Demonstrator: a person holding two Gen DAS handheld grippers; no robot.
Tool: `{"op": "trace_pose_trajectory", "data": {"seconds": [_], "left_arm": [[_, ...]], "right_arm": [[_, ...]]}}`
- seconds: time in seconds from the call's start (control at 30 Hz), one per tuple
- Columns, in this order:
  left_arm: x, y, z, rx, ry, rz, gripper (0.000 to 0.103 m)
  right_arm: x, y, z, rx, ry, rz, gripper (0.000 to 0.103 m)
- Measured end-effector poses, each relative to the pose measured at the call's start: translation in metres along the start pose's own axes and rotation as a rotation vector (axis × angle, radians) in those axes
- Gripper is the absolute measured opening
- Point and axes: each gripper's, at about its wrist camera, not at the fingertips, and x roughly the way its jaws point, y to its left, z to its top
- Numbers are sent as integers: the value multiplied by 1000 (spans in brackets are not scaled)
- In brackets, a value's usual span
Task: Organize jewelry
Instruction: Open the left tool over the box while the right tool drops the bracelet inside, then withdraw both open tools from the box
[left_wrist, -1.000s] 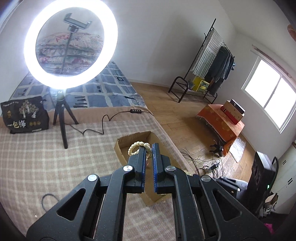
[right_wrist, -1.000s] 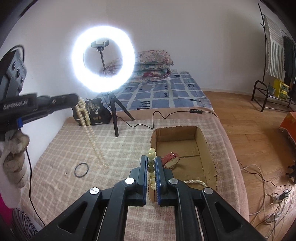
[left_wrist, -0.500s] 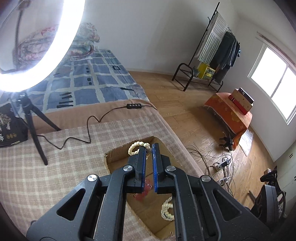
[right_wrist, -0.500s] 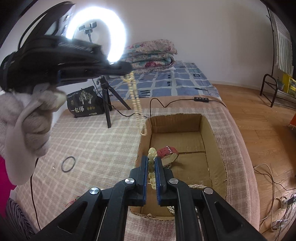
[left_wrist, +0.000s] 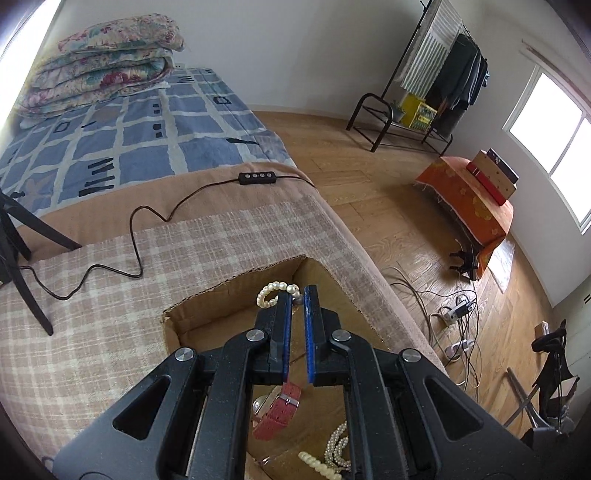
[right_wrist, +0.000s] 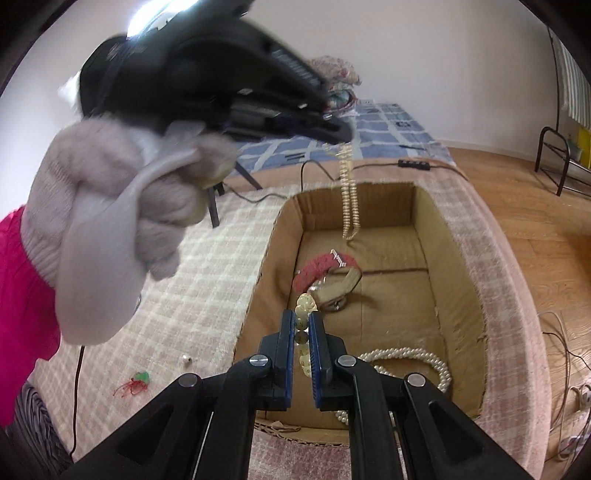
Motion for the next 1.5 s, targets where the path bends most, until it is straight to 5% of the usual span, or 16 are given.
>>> {"op": "trace_pose_trajectory", "data": {"seconds": [0.13,0.2,0.27,0.3,0.33,0.43,0.57,1.13,1.5], "left_arm": [[7,-5,-1,23,14,0,4],[9,-6,0,31,23,8,6],[7,-7,1,30,24,11,29],[5,-7,2,28,15,12,53],[0,-6,1,25,-3,20,66],[-8,-5,1,27,-6,27,67],[-26,-3,-2,20,-9,35,67],[-172,7,-27,59,-129,83,67],[-275,48,-63,56,-195,144,67]], "right_arm": [[6,1,-5,-17,14,-5,8],[5,2,-6,-18,7,-9,20],[1,3,-6,-20,-9,-17,37],[-1,5,-6,-22,-12,-21,42],[-3,6,-7,-25,-17,-25,56],[-11,14,-8,-51,-44,-79,89],[-22,24,-8,-71,-54,-123,101],[-92,79,2,-96,-106,-231,103],[-129,109,-2,-66,-147,-164,103]]}}
